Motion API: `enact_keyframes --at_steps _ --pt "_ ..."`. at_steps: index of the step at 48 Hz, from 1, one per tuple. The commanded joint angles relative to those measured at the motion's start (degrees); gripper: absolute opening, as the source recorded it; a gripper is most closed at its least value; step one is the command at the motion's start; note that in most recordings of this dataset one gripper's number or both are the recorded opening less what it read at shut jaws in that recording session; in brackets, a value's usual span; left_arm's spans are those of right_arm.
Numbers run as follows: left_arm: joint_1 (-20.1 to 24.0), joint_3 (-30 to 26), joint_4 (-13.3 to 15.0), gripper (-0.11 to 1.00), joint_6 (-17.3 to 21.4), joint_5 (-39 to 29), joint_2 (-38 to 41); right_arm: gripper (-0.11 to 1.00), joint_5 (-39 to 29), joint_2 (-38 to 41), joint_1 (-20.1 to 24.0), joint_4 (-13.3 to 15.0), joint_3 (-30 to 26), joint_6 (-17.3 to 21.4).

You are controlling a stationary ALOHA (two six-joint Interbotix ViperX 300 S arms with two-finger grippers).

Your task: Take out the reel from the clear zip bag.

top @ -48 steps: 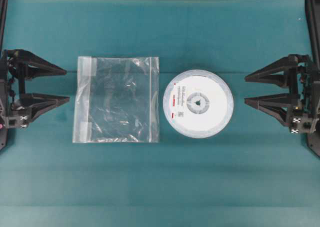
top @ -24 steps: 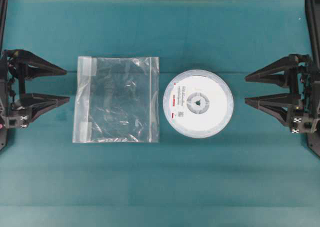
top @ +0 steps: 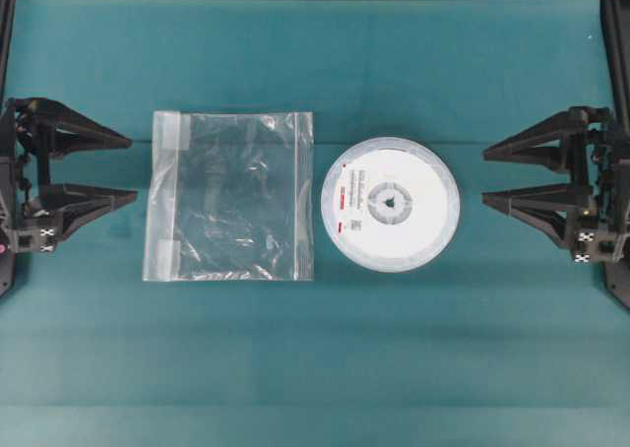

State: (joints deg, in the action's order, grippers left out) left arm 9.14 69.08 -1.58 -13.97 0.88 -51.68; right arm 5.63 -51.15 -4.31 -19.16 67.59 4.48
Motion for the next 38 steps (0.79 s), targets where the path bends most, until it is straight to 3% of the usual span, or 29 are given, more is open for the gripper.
enact_keyframes --at_steps 1,38 --pt "-0.2 -1.1 -0.2 0.93 0.6 0.3 0.3 0.93 0.1 0.2 0.1 0.1 -1.3 -0.4" --pt "-0.2 -1.1 -0.2 0.93 1.2 0.3 0.3 0.92 0.0 0.3 0.1 0.1 -1.1 -0.4"
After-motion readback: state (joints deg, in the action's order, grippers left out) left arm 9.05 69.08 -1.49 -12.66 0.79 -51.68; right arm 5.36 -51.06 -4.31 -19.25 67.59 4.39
